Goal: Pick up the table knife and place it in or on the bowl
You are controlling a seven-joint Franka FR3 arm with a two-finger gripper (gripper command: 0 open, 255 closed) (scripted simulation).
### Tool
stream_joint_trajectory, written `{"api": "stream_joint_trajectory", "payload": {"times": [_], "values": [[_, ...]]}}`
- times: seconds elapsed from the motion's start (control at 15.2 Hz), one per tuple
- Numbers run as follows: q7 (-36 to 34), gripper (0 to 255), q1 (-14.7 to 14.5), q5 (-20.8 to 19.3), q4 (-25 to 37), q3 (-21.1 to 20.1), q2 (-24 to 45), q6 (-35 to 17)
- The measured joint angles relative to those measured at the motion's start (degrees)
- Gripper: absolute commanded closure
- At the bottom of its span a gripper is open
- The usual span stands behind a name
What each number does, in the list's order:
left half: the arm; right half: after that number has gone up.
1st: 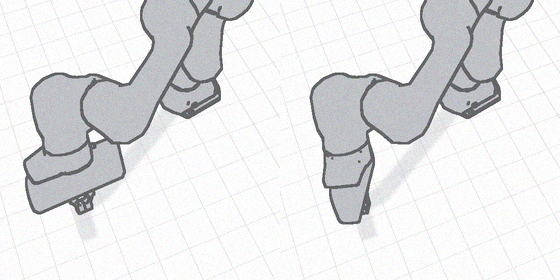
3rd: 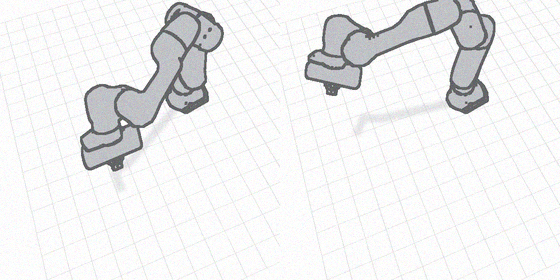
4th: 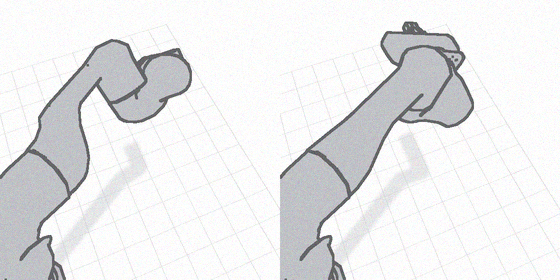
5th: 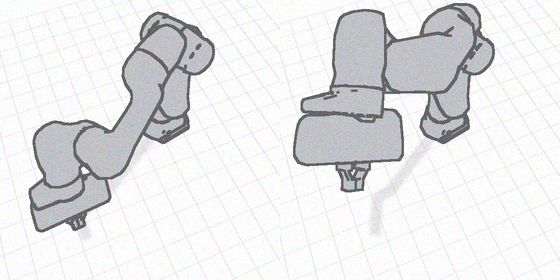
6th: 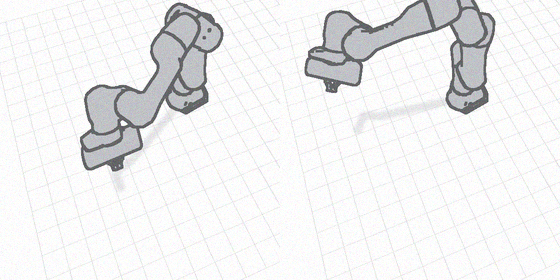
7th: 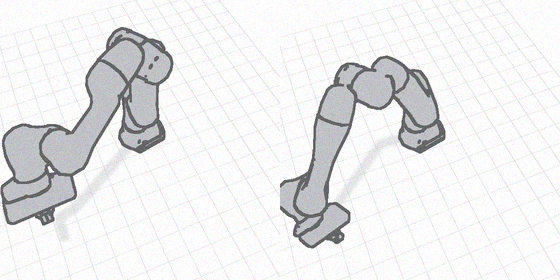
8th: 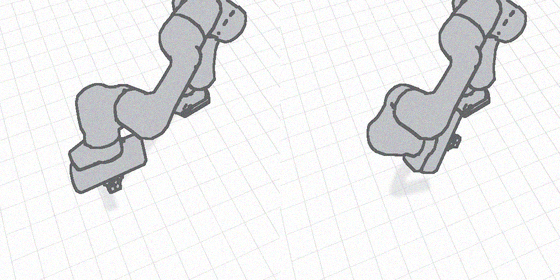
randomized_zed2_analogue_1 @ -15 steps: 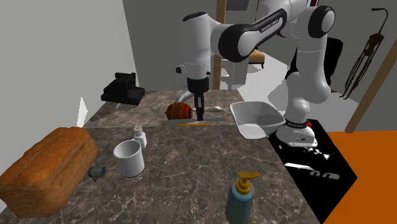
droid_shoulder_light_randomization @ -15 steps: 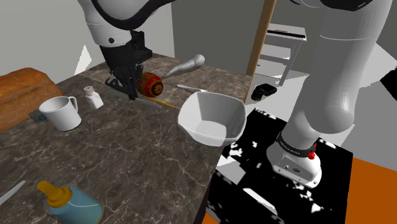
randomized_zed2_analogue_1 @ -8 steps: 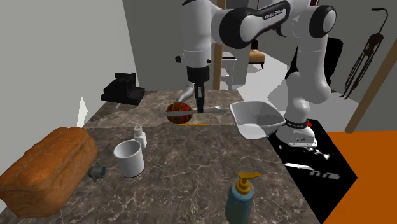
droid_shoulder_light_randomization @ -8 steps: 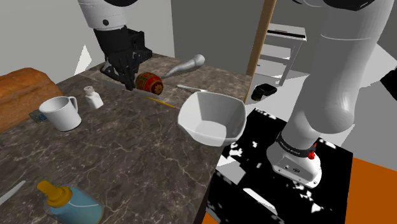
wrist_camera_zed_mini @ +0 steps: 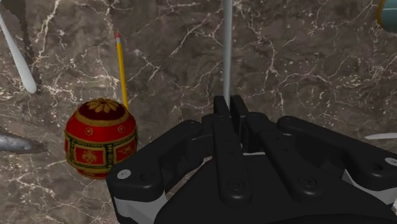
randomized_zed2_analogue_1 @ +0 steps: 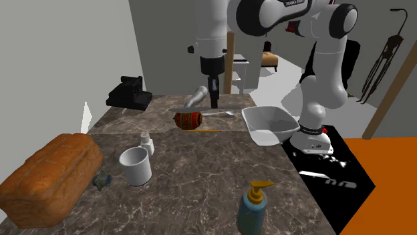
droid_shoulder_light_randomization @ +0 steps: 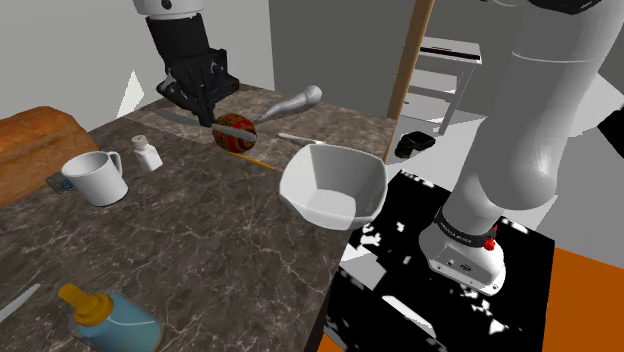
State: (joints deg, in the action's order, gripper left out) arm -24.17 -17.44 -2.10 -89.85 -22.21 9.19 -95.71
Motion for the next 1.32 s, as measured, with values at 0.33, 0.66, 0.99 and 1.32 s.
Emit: {"api": "stream_joint_trajectory", "payload": {"times": [0.33,0.66,0.99,1.32], "values": [[2.56,255,1.45,4.65,-13.88,0.52,-12.66,-2.1],[5.26,255,1.22,8.81,-26.08,1.99,-25.3,-2.26],[6.87,255,-0.11,11.6,-34.38,3.61,-36.53,0.44],[8.4,255,-1.92,13.34,-42.74,5.85,-48.42,4.1]]}}
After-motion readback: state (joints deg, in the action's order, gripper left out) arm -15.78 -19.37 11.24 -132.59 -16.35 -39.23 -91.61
